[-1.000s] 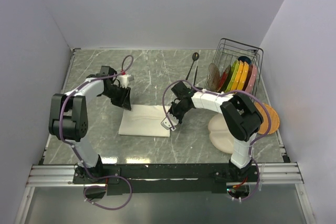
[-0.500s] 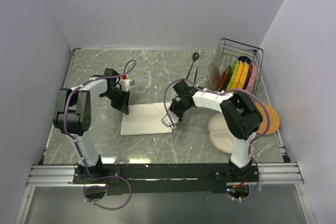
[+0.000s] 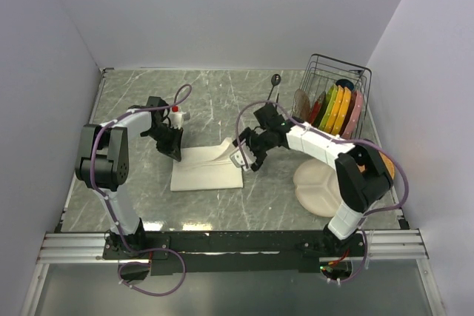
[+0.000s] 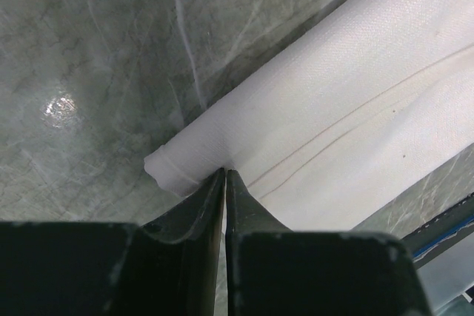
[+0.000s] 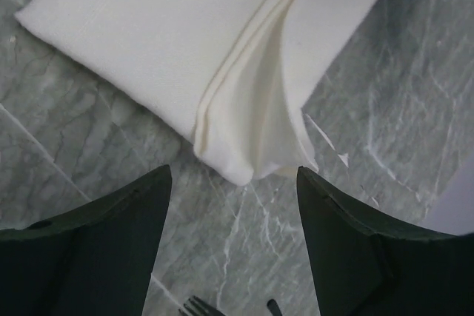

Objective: Fold the napkin into a case and place the utensils inside
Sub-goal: Fold the lower triangle-folded napkin at the center of the board, then smooth out the 2/3-rectangle-folded napkin at the center of the board.

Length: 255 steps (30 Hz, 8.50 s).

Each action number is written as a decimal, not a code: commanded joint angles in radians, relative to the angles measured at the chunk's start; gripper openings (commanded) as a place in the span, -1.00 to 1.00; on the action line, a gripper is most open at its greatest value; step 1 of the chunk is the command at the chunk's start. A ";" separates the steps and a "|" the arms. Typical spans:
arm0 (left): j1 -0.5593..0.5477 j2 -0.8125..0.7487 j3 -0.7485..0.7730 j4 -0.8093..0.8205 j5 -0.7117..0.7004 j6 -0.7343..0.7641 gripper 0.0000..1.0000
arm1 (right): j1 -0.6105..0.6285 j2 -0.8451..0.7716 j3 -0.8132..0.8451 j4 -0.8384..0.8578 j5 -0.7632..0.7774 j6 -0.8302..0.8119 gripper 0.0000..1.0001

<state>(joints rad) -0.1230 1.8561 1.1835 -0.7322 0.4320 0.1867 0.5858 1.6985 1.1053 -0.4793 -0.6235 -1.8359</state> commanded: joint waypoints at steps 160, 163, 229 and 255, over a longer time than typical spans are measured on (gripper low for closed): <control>0.178 -0.204 -0.087 0.233 0.631 -0.229 -0.20 | 0.085 0.457 0.475 -0.239 0.403 1.497 -1.00; 0.135 -0.173 -0.113 0.365 0.665 -0.364 -0.27 | 0.086 0.445 0.449 -0.214 0.410 1.495 -1.00; -0.105 0.037 -0.423 1.679 0.338 -1.518 -0.73 | 0.106 0.428 0.502 -0.208 0.403 1.635 -1.00; -0.188 0.288 -0.280 1.162 0.179 -1.192 -0.98 | 0.040 0.320 0.606 -0.329 0.207 1.661 -0.25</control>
<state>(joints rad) -0.3073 2.0846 0.9081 0.5835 0.7189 -1.1038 0.6754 2.1227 1.6222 -0.6971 -0.2798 -0.2108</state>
